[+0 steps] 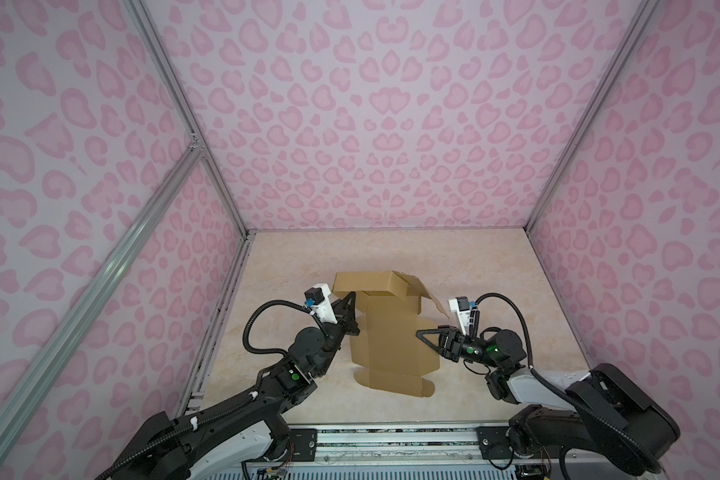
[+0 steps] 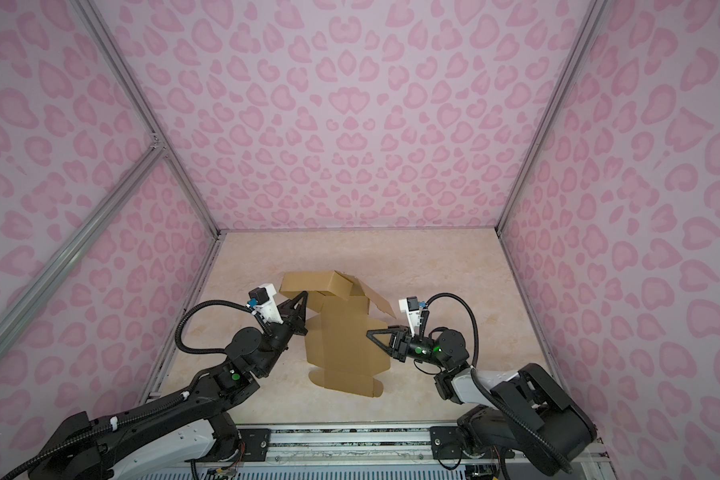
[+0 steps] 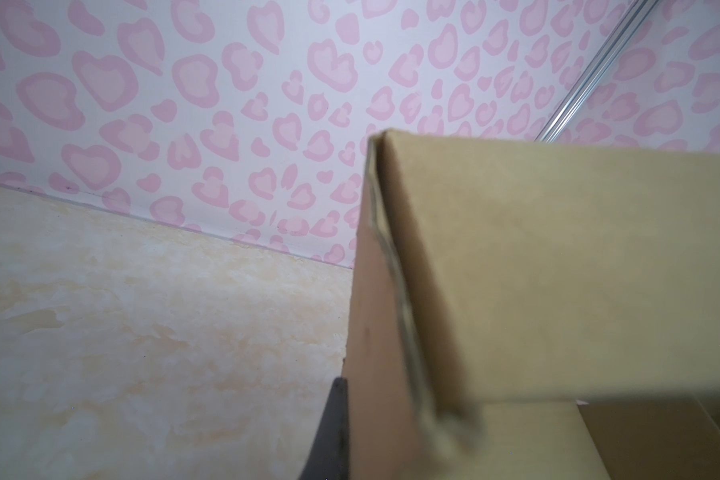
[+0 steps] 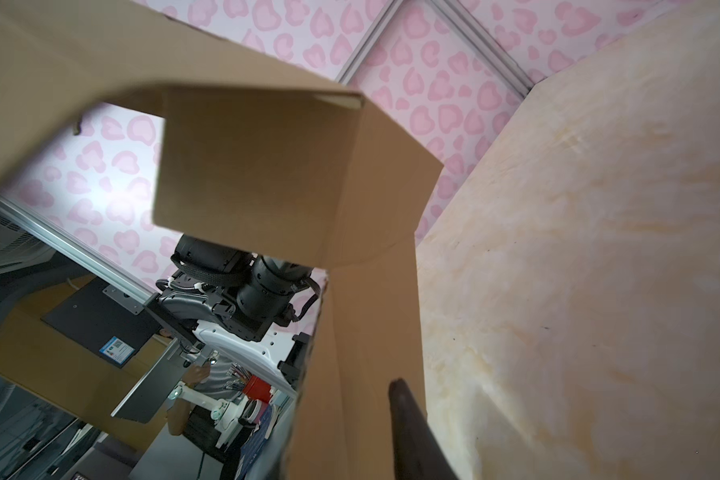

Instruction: Fold the paper box

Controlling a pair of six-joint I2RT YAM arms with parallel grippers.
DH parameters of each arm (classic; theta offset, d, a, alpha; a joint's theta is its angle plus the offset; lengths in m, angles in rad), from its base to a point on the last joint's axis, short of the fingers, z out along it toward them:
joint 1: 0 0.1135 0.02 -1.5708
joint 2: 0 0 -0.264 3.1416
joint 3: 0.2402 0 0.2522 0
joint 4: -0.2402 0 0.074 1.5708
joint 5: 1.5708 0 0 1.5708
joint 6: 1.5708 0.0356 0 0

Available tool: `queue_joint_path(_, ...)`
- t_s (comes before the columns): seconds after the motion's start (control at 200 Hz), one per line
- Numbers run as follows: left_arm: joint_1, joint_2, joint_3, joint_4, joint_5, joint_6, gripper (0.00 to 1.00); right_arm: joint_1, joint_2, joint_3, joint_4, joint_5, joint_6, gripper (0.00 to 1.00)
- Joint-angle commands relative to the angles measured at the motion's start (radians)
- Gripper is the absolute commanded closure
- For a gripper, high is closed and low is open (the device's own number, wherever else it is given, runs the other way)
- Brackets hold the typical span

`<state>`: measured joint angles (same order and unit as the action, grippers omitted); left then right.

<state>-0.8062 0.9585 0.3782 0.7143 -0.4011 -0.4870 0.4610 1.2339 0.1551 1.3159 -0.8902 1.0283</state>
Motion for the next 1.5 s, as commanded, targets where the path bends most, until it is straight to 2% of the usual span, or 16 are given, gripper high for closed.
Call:
queue_joint_path(0.0,0.007,0.011,0.014,-0.009,-0.004,0.017,0.96,-0.041,-0.157,0.016,-0.381,0.009,-0.155,0.67)
queue_joint_path(0.025,0.011,0.015,0.016,-0.014,-0.007,0.017,0.96,-0.042,-0.239,0.041,-0.561,0.036,-0.24,0.65)
queue_joint_path(0.045,0.013,0.019,0.019,-0.021,-0.009,0.019,0.96,-0.042,-0.279,0.058,-0.64,0.057,-0.285,0.63)
queue_joint_path(0.07,0.013,0.025,0.023,-0.026,-0.012,0.021,0.96,-0.033,-0.358,0.096,-0.855,0.133,-0.367,0.61)
queue_joint_path(0.105,0.014,0.036,0.026,-0.033,-0.016,0.027,0.96,-0.023,-0.443,0.132,-1.049,0.225,-0.428,0.58)
queue_joint_path(0.13,0.015,0.043,0.031,-0.041,-0.019,0.028,0.96,-0.024,-0.5,0.143,-1.118,0.283,-0.453,0.57)
queue_joint_path(0.2,0.017,0.064,0.038,-0.051,-0.022,0.038,0.96,-0.033,-0.63,0.11,-1.149,0.371,-0.42,0.51)
queue_joint_path(0.265,0.019,0.083,0.045,-0.062,-0.028,0.044,0.96,-0.046,-0.698,0.113,-1.233,0.403,-0.441,0.5)
queue_joint_path(0.545,0.021,0.163,0.044,-0.077,-0.032,0.065,0.96,-0.067,-0.805,0.159,-1.352,0.508,-0.446,0.48)
queue_joint_path(0.615,0.02,0.175,0.041,-0.075,-0.028,0.068,0.96,-0.087,-0.782,0.178,-1.369,0.55,-0.435,0.48)
queue_joint_path(0.695,0.021,0.191,0.039,-0.075,-0.02,0.078,0.96,-0.115,-0.725,0.2,-1.365,0.533,-0.439,0.48)
queue_joint_path(0.825,0.022,0.215,0.032,-0.074,-0.01,0.094,0.96,-0.161,-0.643,0.234,-1.381,0.568,-0.442,0.49)
queue_joint_path(1.06,0.02,0.276,0.025,-0.053,0.046,0.109,0.96,-0.184,-0.44,0.238,-1.183,0.441,-0.397,0.49)
queue_joint_path(1.225,0.022,0.325,0.024,-0.033,0.076,0.106,0.96,-0.113,-0.32,0.245,-1.089,0.417,-0.413,0.49)
queue_joint_path(1.37,0.021,0.35,0.022,-0.023,0.076,0.107,0.96,0.009,-0.225,0.281,-1.104,0.478,-0.473,0.49)
queue_joint_path(1.5,0.02,0.363,0.019,-0.017,0.082,0.102,0.96,0.018,-0.177,0.253,-1.023,0.449,-0.471,0.49)
